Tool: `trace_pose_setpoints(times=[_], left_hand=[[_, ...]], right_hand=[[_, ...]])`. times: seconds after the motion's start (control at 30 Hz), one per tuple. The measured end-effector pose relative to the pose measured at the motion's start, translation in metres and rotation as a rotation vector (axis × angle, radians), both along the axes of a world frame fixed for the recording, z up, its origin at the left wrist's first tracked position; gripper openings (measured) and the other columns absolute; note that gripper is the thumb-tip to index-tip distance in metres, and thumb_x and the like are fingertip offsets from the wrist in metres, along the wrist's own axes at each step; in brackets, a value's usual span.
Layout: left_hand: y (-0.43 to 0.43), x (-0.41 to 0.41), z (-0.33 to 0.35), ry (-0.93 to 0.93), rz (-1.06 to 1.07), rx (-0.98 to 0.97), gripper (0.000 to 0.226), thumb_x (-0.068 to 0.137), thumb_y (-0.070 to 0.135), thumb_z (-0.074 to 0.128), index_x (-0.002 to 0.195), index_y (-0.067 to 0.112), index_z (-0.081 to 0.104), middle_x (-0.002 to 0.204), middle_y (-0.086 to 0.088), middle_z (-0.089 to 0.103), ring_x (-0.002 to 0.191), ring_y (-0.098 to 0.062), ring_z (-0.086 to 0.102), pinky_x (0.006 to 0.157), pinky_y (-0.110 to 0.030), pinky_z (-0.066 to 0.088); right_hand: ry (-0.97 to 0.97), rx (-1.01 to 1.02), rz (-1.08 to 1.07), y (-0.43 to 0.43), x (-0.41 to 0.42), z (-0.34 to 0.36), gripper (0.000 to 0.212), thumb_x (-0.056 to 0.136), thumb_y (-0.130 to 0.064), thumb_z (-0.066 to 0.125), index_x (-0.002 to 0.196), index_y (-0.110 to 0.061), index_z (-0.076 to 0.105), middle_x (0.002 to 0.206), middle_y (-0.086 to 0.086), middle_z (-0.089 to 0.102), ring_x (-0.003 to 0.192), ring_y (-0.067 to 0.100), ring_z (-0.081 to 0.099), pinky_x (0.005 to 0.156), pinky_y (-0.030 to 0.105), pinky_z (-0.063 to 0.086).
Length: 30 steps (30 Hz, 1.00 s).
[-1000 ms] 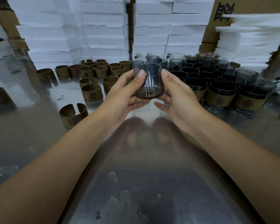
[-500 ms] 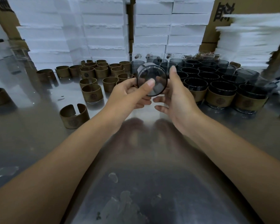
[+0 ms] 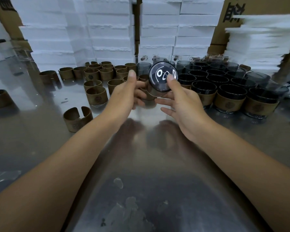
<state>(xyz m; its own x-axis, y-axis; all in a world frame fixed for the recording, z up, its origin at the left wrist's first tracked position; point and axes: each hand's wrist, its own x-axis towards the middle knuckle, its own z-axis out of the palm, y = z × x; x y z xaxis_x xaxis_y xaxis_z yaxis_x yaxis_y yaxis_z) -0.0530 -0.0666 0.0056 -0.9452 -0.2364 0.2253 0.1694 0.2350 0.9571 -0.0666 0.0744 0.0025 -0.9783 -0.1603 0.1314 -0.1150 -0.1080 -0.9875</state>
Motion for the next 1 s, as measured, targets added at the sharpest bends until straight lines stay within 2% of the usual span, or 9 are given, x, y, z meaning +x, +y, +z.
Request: trace_pose_setpoints(times=[0.1,0.13,0.23,0.37,0.47,0.57,0.7,0.87,1.0], left_hand=[[-0.015,-0.003,-0.005,0.059,0.258,-0.260,0.018,0.096,0.033,0.052,0.105,0.022,0.063,0.092,0.009,0.061,0.076,0.000,0.053,0.066,-0.010,0.038],[-0.021,-0.003,-0.007,0.057,0.320,-0.367,0.024,0.095,0.028,0.055,0.116,0.018,0.060,0.104,0.005,0.060,0.085,-0.002,0.054,0.073,-0.009,0.036],[-0.034,-0.004,-0.012,-0.024,0.418,-0.590,0.042,0.093,0.022,0.056,0.134,0.012,0.048,0.136,-0.008,0.044,0.118,-0.021,0.049,0.087,-0.021,0.031],[-0.040,-0.005,-0.015,-0.171,0.430,-0.706,0.053,0.093,0.021,0.057,0.141,0.011,0.039,0.145,-0.011,0.033,0.125,-0.030,0.045,0.093,-0.034,0.038],[-0.042,-0.005,-0.015,-0.229,0.396,-0.761,0.045,0.092,0.020,0.057,0.133,0.006,0.045,0.137,-0.016,0.044,0.117,-0.033,0.049,0.092,-0.043,0.044],[-0.043,-0.005,-0.014,-0.228,0.407,-0.760,0.047,0.092,0.018,0.058,0.135,0.007,0.044,0.134,-0.016,0.048,0.116,-0.033,0.050,0.092,-0.044,0.045],[-0.042,-0.002,-0.014,-0.177,0.489,-0.726,0.041,0.091,0.019,0.061,0.129,0.009,0.049,0.127,-0.014,0.054,0.112,-0.031,0.054,0.081,-0.034,0.039],[-0.041,0.002,-0.012,-0.077,0.516,-0.716,0.025,0.091,0.030,0.062,0.112,0.015,0.065,0.113,-0.007,0.066,0.105,-0.025,0.059,0.077,-0.035,0.042],[-0.036,0.001,-0.006,0.093,0.460,-0.526,0.006,0.092,0.026,0.061,0.091,0.026,0.068,0.097,0.005,0.067,0.090,-0.008,0.058,0.075,-0.025,0.039]], right_hand=[[-0.051,-0.045,-0.017,0.002,-0.002,0.000,0.026,0.092,-0.045,0.054,0.079,-0.025,0.064,0.072,-0.011,0.066,0.092,0.018,0.070,0.092,0.036,0.048],[-0.060,-0.050,-0.018,0.003,-0.002,0.000,0.026,0.092,-0.045,0.054,0.079,-0.024,0.063,0.072,-0.011,0.066,0.093,0.019,0.070,0.094,0.036,0.048],[-0.077,-0.064,-0.005,0.004,-0.001,0.000,0.026,0.093,-0.044,0.054,0.080,-0.023,0.061,0.071,-0.011,0.066,0.092,0.019,0.071,0.096,0.036,0.047],[-0.086,-0.062,0.023,0.004,0.001,0.001,0.024,0.093,-0.043,0.054,0.088,-0.022,0.062,0.055,-0.018,0.061,0.092,0.020,0.071,0.096,0.037,0.047],[-0.094,-0.060,0.033,0.004,0.002,0.001,0.024,0.094,-0.042,0.053,0.089,-0.021,0.061,0.049,-0.018,0.059,0.089,0.019,0.070,0.096,0.036,0.047],[-0.104,-0.073,0.034,0.003,0.002,0.001,0.023,0.094,-0.042,0.053,0.090,-0.021,0.061,0.048,-0.019,0.058,0.090,0.019,0.071,0.094,0.035,0.048],[-0.111,-0.079,0.036,0.002,0.003,0.001,0.026,0.095,-0.042,0.052,0.090,-0.019,0.061,0.047,-0.017,0.057,0.093,0.021,0.071,0.093,0.034,0.048],[-0.115,-0.090,0.040,0.001,0.003,0.001,0.027,0.095,-0.041,0.052,0.088,-0.017,0.062,0.049,-0.015,0.059,0.088,0.020,0.071,0.092,0.033,0.048],[-0.126,-0.098,0.033,0.000,0.001,0.000,0.027,0.095,-0.041,0.052,0.090,-0.016,0.062,0.059,-0.010,0.063,0.084,0.019,0.071,0.089,0.033,0.050]])
